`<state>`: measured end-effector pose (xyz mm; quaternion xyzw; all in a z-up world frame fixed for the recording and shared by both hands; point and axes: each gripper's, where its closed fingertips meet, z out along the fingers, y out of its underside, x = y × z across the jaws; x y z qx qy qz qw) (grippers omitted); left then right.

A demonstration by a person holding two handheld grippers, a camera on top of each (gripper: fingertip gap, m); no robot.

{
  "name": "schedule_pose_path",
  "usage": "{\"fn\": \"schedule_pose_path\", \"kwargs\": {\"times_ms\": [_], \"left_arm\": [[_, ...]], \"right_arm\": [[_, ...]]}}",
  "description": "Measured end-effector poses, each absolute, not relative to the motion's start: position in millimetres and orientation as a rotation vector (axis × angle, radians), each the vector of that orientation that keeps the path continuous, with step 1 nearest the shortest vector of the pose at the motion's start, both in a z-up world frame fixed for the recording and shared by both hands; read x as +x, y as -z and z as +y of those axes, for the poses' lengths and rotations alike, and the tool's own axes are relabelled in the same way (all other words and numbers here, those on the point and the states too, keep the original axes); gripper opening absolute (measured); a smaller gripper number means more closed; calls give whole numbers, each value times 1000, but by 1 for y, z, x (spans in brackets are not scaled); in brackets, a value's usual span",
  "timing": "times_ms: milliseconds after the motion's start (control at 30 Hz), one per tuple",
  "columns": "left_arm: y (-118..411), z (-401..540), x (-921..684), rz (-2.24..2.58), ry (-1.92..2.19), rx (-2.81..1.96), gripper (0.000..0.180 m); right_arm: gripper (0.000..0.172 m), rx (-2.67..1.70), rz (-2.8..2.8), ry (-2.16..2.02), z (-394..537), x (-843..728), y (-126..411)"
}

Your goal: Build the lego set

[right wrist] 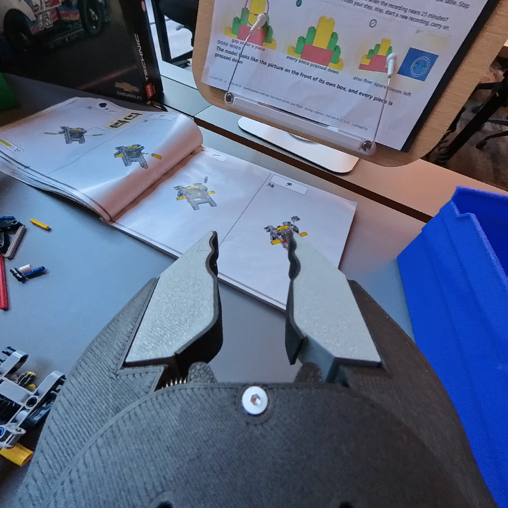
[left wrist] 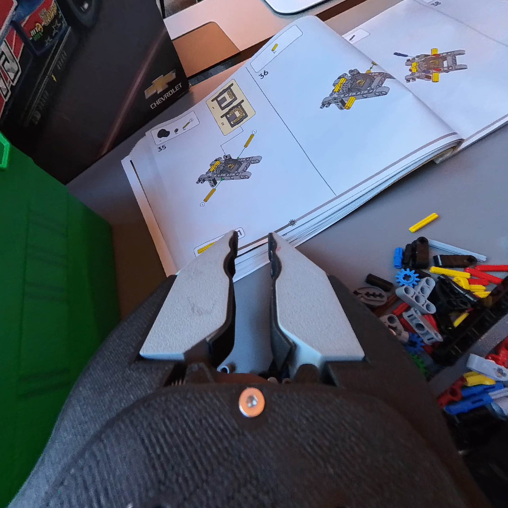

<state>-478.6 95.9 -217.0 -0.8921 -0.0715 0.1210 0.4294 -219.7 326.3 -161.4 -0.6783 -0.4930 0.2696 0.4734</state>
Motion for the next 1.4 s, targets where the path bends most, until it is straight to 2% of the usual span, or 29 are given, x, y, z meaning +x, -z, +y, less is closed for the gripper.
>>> {"fn": "schedule_pose_path", "kwargs": {"times_ms": [400,633,1000,1200,1400], "left_arm": [[206,102,-461,-75,-327,-2195,20],[204,102,-460,-51,-364,-2191,21],[205,102,-459,-54,-367,-2196,21],[211,101,-463,-71,-354,-2215,21],[212,101,-464,-73,-347,-2221,21]], "right_arm": [[26,-1594,-1392,-703,302,-232,179],[20,-1426,-1414,-866,254,-229,155],[9,-1596,-1535,-1125,153,-148,200],[1,-1587,-1627,-999,127,-138,214],[10,-1616,-1646,-983,116,-135,219]]}}
